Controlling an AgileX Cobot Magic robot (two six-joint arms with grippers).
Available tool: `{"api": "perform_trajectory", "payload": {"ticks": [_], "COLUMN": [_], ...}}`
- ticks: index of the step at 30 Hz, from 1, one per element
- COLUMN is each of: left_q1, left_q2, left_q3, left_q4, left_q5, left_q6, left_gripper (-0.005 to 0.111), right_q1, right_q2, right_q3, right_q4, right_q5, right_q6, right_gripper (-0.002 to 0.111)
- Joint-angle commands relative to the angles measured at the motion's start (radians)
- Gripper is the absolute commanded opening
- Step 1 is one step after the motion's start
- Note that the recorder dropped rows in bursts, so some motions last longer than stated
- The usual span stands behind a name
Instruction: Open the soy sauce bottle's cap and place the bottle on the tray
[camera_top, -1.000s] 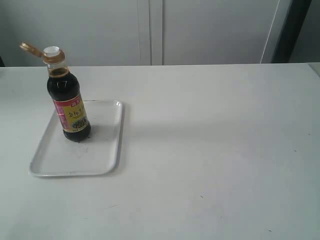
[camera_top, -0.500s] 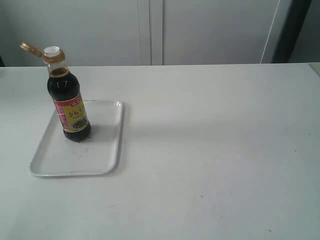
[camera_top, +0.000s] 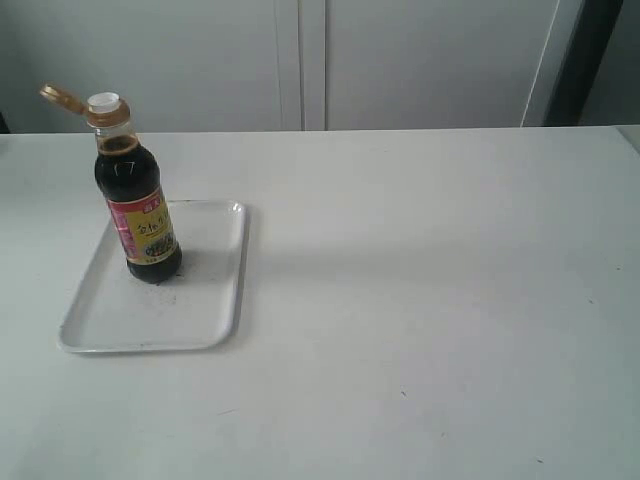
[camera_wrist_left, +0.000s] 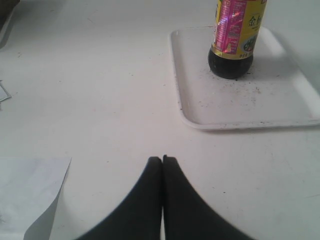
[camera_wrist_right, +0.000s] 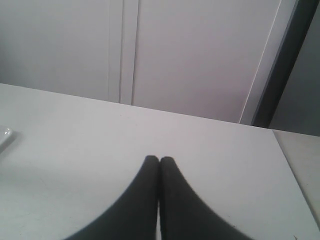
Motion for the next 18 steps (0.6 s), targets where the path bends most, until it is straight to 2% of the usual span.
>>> {"api": "perform_trajectory", "payload": {"ticks": [1, 7, 18], "left_q1": [0.006, 0.006, 0.006], "left_q2": [-0.005, -0.005, -0.005], "left_q3": [0.005, 0.005, 0.005], "left_q4": [-0.008, -0.008, -0.008], "left_q5": [0.002, 0.002, 0.002], "left_q6": [0.003, 0.003, 0.003], "left_gripper": [0.0, 0.0, 0.0], "right_q1": [0.002, 0.002, 0.002], "right_q2": [-0.034, -0.132, -0.282], "right_q3": [0.033, 0.108, 0.193], "right_q4": [-0.016, -0.251, -0.321], "right_q5": [-0.009, -0.004, 0.062], "right_q6": [0.004, 0.326, 0.389], "right_gripper": [0.0, 0.0, 0.0]}}
